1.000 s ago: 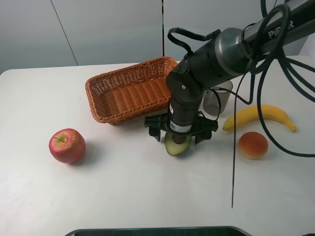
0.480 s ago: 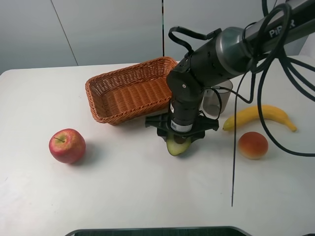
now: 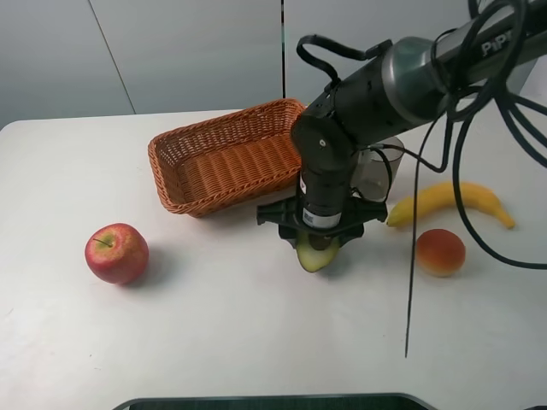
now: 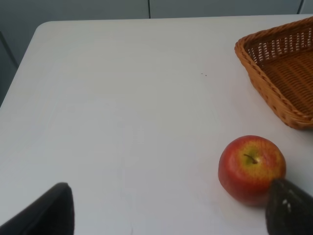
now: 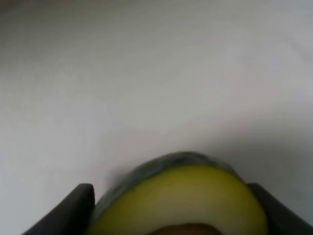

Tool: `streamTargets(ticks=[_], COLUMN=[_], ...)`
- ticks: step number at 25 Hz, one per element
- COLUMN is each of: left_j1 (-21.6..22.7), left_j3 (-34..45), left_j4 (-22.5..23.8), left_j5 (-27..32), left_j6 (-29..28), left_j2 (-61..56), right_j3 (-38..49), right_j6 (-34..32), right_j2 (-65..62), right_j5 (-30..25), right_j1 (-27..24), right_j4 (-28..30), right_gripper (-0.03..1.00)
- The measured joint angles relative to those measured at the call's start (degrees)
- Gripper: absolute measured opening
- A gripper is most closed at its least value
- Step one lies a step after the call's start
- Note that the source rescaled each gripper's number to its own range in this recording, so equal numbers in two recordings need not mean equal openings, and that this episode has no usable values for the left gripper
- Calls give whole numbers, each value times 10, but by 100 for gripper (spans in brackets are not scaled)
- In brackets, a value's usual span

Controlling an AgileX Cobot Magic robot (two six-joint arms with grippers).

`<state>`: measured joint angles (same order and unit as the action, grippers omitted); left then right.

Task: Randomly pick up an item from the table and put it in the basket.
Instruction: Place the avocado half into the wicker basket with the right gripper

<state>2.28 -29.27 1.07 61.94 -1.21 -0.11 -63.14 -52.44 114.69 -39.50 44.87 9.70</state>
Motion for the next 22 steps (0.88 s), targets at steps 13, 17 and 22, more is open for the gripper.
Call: streamTargets(ticks=[13,17,22], left_j1=[0,0,0], left_j3=[0,0,0], left_j4=[0,0,0], left_j5=[0,0,0], left_j6=[0,0,0], left_j2=[0,0,0], right_j3=[0,0,0], right_j6=[211,283,328], right_j2=[-139,-142,-142], right_j5=[-105,-115,-112], right_j1=[7,7,2], right_j4=[-106,-146,-164], right_gripper=[1,1,1])
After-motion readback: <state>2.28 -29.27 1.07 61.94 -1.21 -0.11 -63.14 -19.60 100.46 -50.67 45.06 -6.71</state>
